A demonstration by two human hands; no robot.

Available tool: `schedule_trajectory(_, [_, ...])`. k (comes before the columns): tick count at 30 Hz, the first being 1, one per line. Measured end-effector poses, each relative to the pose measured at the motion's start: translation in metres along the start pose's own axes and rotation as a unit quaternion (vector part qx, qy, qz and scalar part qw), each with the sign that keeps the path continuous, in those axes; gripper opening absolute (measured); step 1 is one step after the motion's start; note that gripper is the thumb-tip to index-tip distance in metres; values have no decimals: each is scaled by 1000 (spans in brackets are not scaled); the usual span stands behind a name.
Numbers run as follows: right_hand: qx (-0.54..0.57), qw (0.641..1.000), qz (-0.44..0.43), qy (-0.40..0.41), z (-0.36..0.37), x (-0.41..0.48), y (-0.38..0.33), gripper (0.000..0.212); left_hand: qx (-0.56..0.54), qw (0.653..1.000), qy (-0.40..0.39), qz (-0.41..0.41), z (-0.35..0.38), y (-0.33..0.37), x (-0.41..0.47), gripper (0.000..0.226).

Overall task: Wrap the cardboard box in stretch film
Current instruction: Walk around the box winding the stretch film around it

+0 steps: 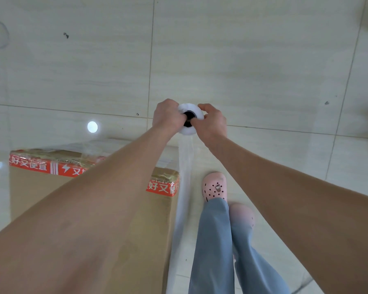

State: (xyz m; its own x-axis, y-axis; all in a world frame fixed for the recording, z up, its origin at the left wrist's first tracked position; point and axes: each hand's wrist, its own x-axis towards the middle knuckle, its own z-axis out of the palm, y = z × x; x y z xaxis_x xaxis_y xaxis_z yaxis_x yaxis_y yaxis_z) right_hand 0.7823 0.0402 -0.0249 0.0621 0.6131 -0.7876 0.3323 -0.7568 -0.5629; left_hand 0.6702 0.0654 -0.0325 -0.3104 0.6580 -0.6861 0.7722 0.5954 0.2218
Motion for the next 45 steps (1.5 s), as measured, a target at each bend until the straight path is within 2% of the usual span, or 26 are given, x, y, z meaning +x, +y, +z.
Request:
schedule_trajectory(9, [-5, 1000, -14, -2, 11, 9, -17, 47, -49, 999, 9, -5, -15, -7, 10, 26])
schedule_trajectory(13, [10, 1000, 24, 10, 9, 10, -15, 45, -55, 998, -22, -8, -19, -6, 8, 9])
schedule_trajectory(15, [9, 999, 36, 23, 10, 9, -15, 43, -18, 999, -28, 7, -24, -3, 5, 5])
schedule_trajectory(18, [-51, 998, 27, 22, 9, 10, -19, 38, 70, 997, 0, 44, -27, -1, 1, 36])
schedule_trajectory(22, [-102, 994, 25, 21, 7, 13, -23, 39, 156, 977, 38, 137, -21, 2, -7, 35])
schedule_trajectory(24, [-122, 992, 17, 23, 8, 12, -24, 37, 162, 975, 41, 145, -21, 6, -7, 31])
schedule_trajectory(28, [-182, 983, -17, 19, 7, 15, -31, 32, 140, 984, 31, 103, -27, 11, 0, 20])
schedule_trajectory(32, [-197, 977, -83, -22, 13, 23, -49, 40, 15, 999, 32, -36, -34, -3, 4, 18])
schedule_trajectory(35, [-197, 978, -68, -16, 16, 26, -58, 36, -91, 988, 10, -122, -35, -11, 5, 24])
schedule_trajectory(37, [-214, 976, -48, -9, 15, 26, -61, 35, -105, 986, 6, -132, -36, -8, 4, 30])
schedule_trajectory(40, [-237, 970, -52, -18, 11, 28, -66, 32, 0, 999, 33, -40, -41, 4, 6, 34])
schedule_trajectory(43, [-273, 960, -65, -21, 9, 32, -73, 31, 119, 989, 49, 73, -45, 16, 11, 31])
schedule_trajectory(45, [-298, 951, -77, -31, 9, 33, -76, 30, 152, 983, 46, 93, -47, 20, 15, 28])
